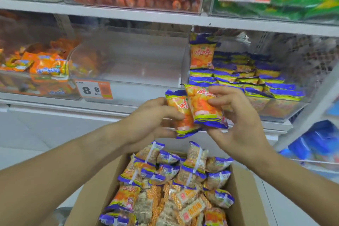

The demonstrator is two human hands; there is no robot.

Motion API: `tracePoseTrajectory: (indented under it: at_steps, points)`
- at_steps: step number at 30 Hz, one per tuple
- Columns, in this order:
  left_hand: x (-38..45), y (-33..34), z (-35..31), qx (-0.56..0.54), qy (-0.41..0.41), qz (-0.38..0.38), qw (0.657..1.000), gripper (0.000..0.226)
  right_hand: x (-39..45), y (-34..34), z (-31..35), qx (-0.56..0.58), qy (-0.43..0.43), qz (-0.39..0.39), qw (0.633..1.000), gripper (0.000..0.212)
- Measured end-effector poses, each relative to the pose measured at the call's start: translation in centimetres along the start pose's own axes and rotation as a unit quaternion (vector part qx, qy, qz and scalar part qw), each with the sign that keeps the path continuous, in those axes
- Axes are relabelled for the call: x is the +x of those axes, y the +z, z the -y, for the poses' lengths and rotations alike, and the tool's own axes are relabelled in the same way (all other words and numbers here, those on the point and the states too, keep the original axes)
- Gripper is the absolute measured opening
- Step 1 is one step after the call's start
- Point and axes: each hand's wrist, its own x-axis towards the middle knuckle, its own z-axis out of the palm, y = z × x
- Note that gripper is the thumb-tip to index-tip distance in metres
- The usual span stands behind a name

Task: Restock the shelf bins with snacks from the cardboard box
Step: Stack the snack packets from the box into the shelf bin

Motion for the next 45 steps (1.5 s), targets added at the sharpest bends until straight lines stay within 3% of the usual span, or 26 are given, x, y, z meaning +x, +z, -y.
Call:
tracePoseTrajectory:
  at_steps: [3,7,11,14,16,17,19,22,26,30,33,37,40,45]
  points:
    - [0.8,1.1,0.0,-0.080,-0.019,0.039,0.996,0.053,0.1,0.0,-0.2,0.033,-0.004,0.022,0.999,0.047]
    - [1.5,2.2,0.1,-0.012,0.022,0.036,0.999,0.034,0.3,-0.6,-0.1,0.057,-0.035,0.099,0.993,0.038]
    - [2.4,2.1,0.2,0.044,0.044,0.034,0.997,0.047,1.2,0.0,0.5,0.269,0.130,0.054,0.953,0.017]
    - [3.0,1.7,-0.1,0.049,0.061,0.012,0.997,0.052,1.9,0.2,0.2,0.265,0.175,-0.002,0.948,0.040]
    - [3.3,1.5,-0.2,0.058,0.083,0.001,0.995,0.055,2.1,-0.3,-0.5,0.287,0.240,0.022,0.927,0.069]
    - [3.3,1.4,-0.3,0.073,0.097,0.002,0.993,0.056,2.3,-0.7,-0.7,0.328,0.280,0.060,0.900,0.077]
    - [3.5,1.3,-0.4,0.110,0.113,0.012,0.987,0.058,2.5,-1.6,-1.2,0.377,0.310,0.156,0.859,0.077]
    - [4.0,1.3,-0.8,0.138,0.133,0.030,0.981,0.054,2.7,-2.5,-1.8,0.367,0.325,0.213,0.845,0.070]
    - [4.7,0.9,-1.8,0.181,0.177,0.032,0.967,0.055,3.2,-2.8,-2.1,0.351,0.305,0.197,0.863,0.063]
    - [5.3,1.7,-1.9,0.205,0.247,0.007,0.947,0.065,4.1,-2.7,-3.0,0.354,0.306,0.129,0.874,0.086]
    - [6.1,2.7,-1.5,0.147,0.277,0.004,0.950,0.061,5.0,-2.2,-3.6,0.362,0.293,0.082,0.881,0.072]
    - [7.6,3.2,-1.4,0.168,0.316,-0.057,0.932,0.062,7.6,-1.9,-3.8,0.332,0.255,0.021,0.908,0.065]
    - [8.5,2.9,-0.9,0.255,0.298,-0.100,0.914,0.069,9.9,-2.0,-4.8,0.244,0.237,-0.038,0.940,0.068]
    - [9.3,2.9,0.3,0.430,0.311,-0.095,0.842,0.098,11.2,-0.5,-7.9,0.189,0.306,-0.064,0.931,0.089]
